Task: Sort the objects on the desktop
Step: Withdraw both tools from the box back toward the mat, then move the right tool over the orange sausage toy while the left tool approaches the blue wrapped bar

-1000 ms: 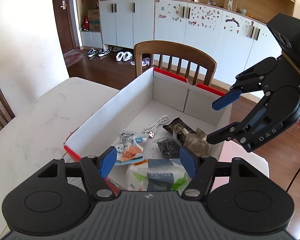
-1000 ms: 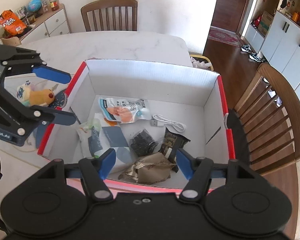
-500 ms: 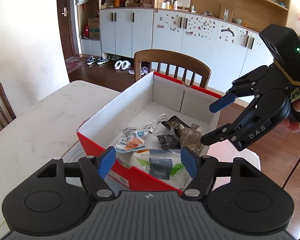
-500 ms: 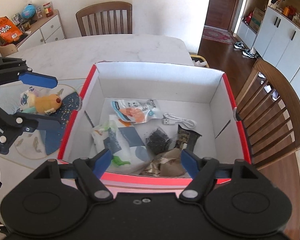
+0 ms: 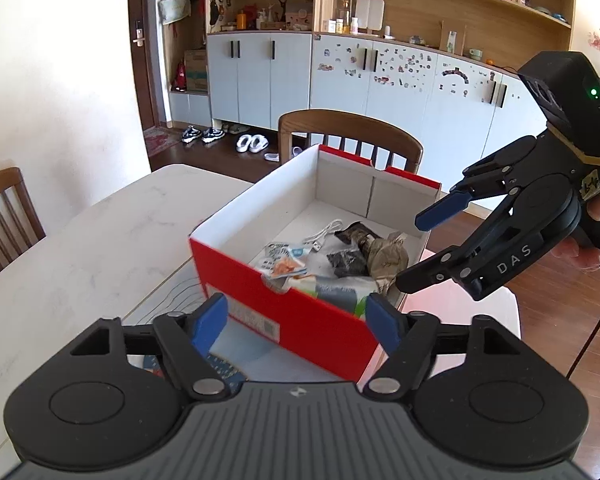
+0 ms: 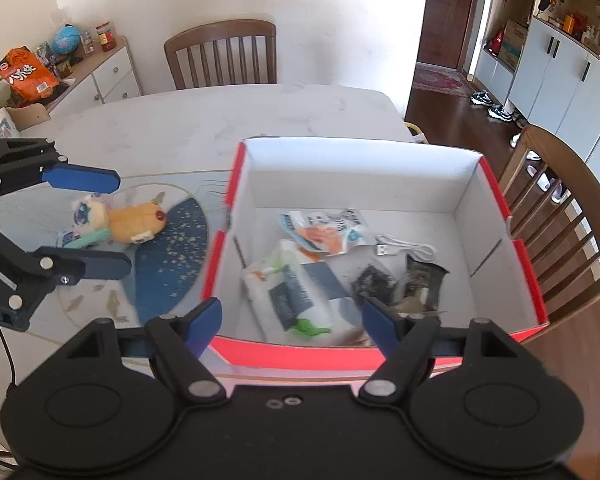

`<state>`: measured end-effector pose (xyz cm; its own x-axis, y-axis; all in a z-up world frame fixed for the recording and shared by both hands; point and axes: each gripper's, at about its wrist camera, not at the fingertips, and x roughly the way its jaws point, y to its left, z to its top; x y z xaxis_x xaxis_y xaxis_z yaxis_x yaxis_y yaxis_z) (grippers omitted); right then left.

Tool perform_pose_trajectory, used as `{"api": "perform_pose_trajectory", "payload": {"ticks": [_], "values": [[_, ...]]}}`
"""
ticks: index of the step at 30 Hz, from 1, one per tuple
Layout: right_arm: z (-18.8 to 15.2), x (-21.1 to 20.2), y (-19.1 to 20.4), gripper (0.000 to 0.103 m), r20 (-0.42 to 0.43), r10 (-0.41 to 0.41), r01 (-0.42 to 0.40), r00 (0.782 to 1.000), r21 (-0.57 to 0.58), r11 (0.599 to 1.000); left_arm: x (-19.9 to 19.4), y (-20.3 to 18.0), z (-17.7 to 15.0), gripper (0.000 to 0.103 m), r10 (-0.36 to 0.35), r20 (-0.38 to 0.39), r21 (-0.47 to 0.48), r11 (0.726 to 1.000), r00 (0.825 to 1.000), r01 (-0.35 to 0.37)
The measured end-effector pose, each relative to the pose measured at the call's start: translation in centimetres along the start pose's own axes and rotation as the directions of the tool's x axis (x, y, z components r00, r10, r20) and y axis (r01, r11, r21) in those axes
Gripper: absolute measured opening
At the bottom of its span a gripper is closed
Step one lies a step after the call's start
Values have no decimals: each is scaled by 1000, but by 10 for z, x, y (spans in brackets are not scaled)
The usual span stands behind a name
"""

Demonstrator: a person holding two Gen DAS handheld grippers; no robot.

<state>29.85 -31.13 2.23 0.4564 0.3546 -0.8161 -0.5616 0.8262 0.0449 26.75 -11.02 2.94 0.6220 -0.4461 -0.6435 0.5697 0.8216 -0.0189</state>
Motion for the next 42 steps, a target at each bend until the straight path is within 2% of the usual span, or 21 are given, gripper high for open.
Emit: {"api": "perform_pose_trajectory", "payload": {"ticks": [3, 8, 11, 19, 26, 34, 38, 42], "values": [[-1, -1, 12, 78, 8, -1, 1, 1000, -5, 1000, -9, 6, -10, 85, -7, 9, -24, 1000, 1000, 7], [0, -1, 28, 78, 17, -1, 1, 1000, 4, 1000, -22, 16, -29, 88, -29, 28, -66, 997, 999, 31], [0, -1, 37, 80, 24, 3, -3, 1000, 5, 1000, -28, 19, -39, 103, -34, 41, -93, 995, 999, 37], [3, -1, 65, 82, 52, 10, -9, 999, -15, 1000, -46, 33, -67, 103, 3, 33, -127, 992, 999, 2], [7, 4, 88, 82, 67, 18, -16, 998, -33, 999, -64, 45, -93, 103, 102, 42, -159, 983, 994, -94], [12, 13, 109, 82, 79, 38, -34, 996, -48, 998, -71, 59, -116, 103, 164, 7, -204, 966, 986, -159], [15, 19, 117, 82, 72, 54, -50, 996, -66, 997, -75, 68, -130, 103, 212, -2, -233, 950, 977, -207], [19, 27, 128, 82, 70, 59, -52, 996, -94, 994, -73, 79, -142, 103, 284, -34, -275, 919, 958, -282]]}}
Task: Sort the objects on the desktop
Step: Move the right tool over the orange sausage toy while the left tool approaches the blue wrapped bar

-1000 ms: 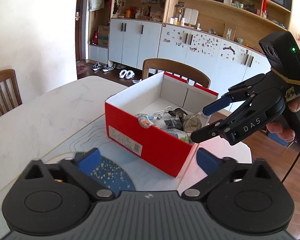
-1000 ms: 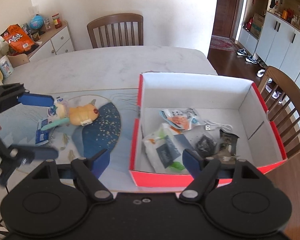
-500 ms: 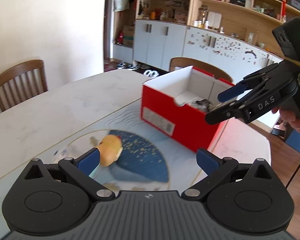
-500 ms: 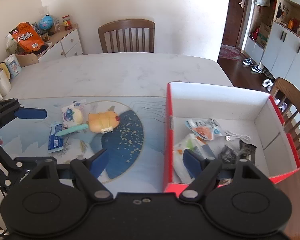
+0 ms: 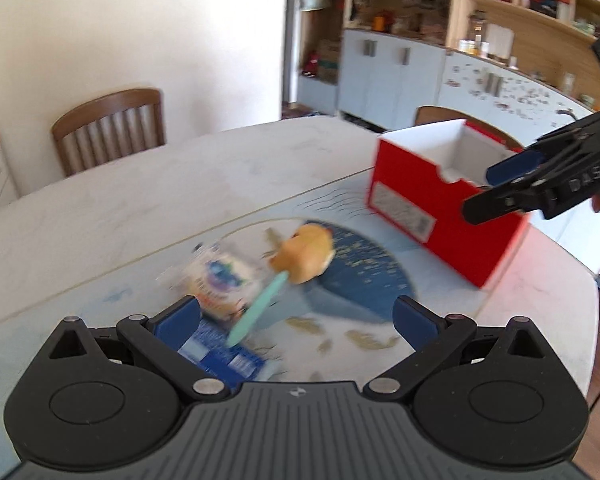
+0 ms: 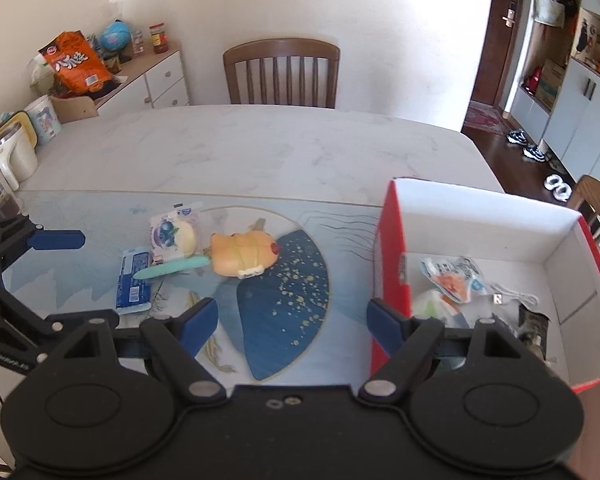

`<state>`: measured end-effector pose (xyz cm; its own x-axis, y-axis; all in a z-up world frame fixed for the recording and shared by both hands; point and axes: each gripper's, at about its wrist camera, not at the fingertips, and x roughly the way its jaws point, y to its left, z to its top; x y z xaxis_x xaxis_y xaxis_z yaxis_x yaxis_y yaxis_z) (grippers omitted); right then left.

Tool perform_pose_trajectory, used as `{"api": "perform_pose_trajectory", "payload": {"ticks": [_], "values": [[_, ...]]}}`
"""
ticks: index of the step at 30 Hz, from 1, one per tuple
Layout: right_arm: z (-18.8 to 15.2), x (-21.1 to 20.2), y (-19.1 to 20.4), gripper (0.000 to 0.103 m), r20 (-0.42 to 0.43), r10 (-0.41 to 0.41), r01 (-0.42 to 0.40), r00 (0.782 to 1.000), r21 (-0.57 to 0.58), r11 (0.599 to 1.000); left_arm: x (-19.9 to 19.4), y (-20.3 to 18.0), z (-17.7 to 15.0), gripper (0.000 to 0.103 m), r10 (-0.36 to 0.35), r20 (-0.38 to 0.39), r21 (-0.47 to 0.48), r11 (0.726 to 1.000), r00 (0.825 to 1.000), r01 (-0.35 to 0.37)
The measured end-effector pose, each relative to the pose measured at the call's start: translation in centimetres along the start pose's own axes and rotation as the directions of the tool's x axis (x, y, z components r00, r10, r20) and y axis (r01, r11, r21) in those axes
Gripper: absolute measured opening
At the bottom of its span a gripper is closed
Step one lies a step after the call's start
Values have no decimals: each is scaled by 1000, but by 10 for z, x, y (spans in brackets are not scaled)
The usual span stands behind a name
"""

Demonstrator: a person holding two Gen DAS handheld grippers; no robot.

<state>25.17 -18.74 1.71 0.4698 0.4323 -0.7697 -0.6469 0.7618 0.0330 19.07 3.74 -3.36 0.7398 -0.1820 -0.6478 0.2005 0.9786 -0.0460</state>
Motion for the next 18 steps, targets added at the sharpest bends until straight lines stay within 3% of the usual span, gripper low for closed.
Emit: {"api": "perform_pose_trajectory", "payload": {"ticks": [18], "values": [[18, 49, 16, 82, -28, 36, -37, 999, -58, 998, 46, 30, -25, 103, 121, -107, -126, 983, 987, -134]]}}
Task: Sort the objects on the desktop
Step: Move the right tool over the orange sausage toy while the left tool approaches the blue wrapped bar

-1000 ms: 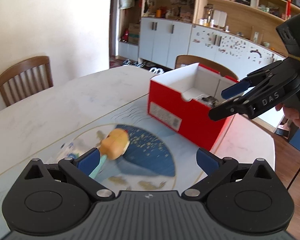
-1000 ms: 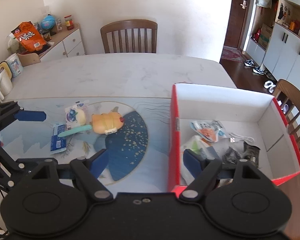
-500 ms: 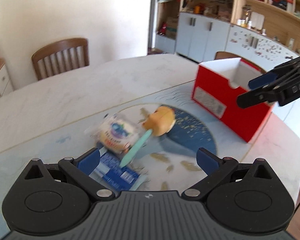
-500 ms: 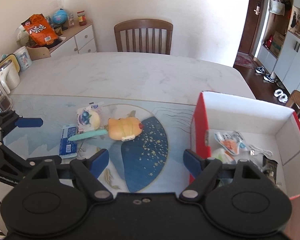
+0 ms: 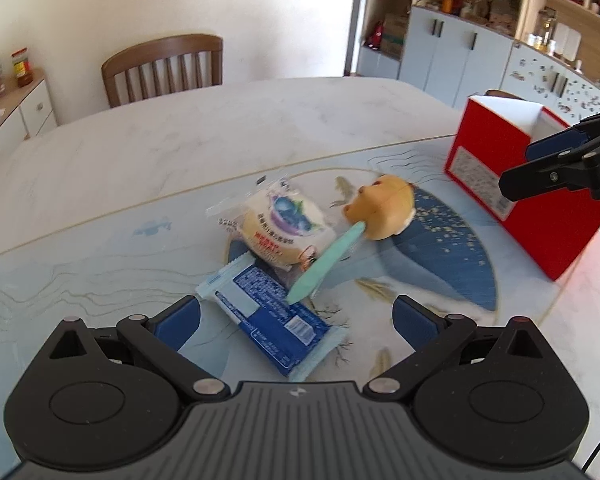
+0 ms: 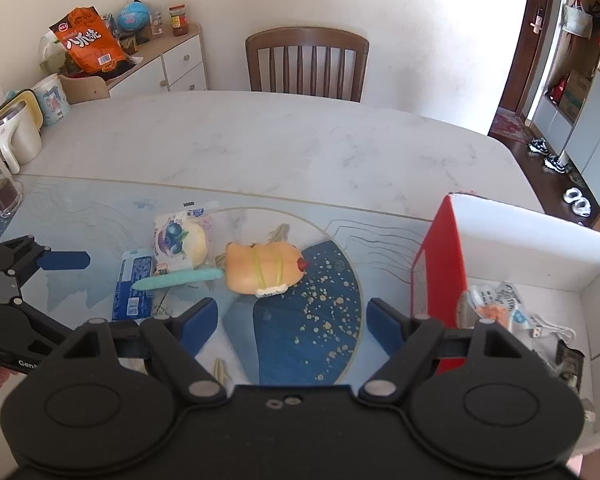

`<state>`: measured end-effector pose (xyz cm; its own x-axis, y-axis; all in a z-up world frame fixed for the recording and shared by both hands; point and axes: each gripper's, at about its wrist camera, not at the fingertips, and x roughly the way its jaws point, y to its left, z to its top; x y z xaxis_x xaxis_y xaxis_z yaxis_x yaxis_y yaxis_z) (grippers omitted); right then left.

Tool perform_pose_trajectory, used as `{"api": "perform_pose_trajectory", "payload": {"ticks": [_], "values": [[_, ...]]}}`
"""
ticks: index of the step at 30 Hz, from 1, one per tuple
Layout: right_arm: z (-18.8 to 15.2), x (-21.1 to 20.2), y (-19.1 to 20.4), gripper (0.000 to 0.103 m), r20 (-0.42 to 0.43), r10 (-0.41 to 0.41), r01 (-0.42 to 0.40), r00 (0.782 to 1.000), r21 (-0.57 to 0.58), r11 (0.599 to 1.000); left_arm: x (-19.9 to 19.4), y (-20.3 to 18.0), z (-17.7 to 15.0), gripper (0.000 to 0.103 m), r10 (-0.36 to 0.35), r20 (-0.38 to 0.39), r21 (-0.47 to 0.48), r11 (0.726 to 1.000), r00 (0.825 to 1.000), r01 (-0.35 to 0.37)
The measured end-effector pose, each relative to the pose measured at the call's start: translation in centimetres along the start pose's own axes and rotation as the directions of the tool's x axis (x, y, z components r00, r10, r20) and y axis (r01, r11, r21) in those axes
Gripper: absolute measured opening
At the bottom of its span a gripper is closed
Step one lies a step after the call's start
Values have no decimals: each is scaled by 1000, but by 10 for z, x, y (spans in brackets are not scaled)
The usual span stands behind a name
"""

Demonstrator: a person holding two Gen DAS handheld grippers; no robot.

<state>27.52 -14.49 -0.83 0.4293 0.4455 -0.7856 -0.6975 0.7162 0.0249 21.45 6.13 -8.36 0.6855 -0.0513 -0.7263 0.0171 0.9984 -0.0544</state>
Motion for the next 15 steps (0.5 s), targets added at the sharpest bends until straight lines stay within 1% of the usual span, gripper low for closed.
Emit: {"api": "perform_pose_trajectory", "payload": {"ticks": [9, 15], "values": [[14, 29, 4, 82, 7, 27, -27, 1000, 5, 1000, 22, 2, -2, 103, 41, -27, -31, 999, 999, -41], [22, 53, 10, 82, -14, 42, -42, 999, -8, 999, 33, 5, -2, 103, 54, -44, -48, 997, 998, -57]]}}
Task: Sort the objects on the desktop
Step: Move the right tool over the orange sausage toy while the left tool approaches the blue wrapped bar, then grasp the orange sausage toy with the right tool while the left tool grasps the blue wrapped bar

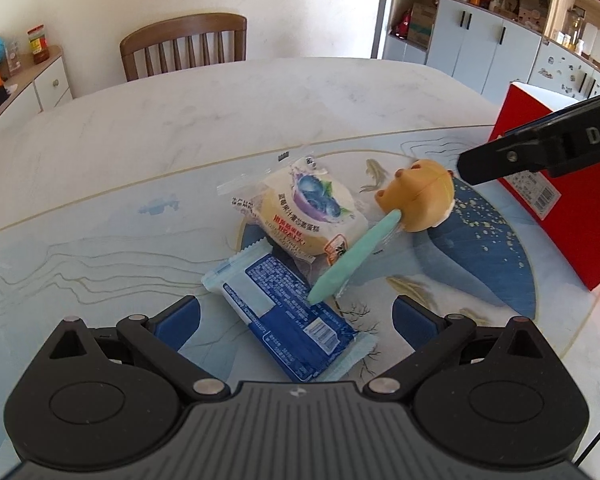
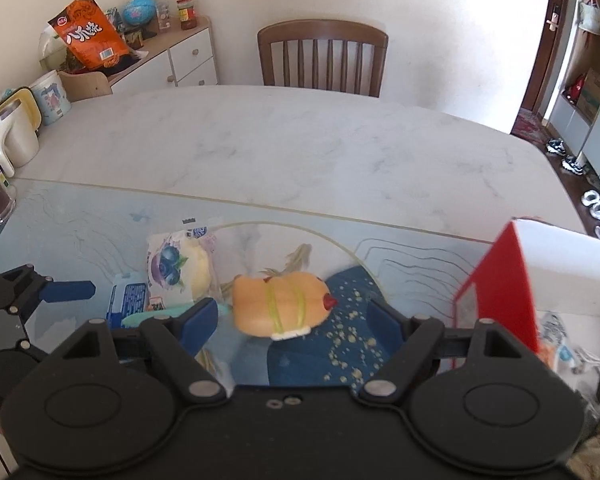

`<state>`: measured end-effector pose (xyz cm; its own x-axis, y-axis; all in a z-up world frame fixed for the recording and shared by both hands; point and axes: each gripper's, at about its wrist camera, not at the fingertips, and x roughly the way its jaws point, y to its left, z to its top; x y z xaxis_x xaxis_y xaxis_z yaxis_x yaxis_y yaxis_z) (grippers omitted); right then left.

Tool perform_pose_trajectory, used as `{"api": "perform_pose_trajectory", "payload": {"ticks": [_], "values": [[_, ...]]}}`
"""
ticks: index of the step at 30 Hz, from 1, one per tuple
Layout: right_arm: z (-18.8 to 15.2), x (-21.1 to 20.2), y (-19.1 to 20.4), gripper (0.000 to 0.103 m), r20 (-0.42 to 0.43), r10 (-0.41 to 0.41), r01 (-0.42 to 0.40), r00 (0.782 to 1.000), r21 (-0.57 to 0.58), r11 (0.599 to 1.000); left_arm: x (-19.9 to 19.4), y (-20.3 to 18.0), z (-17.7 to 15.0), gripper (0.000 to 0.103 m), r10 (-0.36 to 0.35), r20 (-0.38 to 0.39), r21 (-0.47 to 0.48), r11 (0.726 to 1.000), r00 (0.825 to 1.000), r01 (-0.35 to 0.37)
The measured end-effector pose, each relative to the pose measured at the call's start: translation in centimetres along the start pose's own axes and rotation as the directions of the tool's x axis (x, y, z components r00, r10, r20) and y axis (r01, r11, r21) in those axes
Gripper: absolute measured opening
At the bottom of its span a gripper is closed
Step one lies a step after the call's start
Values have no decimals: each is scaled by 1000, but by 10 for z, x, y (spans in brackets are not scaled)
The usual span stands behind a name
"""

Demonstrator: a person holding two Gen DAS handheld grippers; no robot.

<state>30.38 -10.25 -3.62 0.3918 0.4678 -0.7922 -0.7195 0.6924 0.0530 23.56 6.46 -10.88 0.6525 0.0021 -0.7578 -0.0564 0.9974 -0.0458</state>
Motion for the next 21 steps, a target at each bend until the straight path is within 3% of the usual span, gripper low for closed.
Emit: {"api": "perform_pose_trajectory", "payload": {"ticks": [13, 21], "values": [[7, 51, 8, 83, -60, -26, 24, 998, -30, 999, 13, 3, -4, 102, 13, -20, 3, 1000, 1000, -13], [8, 55, -1, 82, -46, -1, 1, 999, 3, 1000, 12, 16, -8, 102, 45, -24, 14, 999, 999, -45]]}}
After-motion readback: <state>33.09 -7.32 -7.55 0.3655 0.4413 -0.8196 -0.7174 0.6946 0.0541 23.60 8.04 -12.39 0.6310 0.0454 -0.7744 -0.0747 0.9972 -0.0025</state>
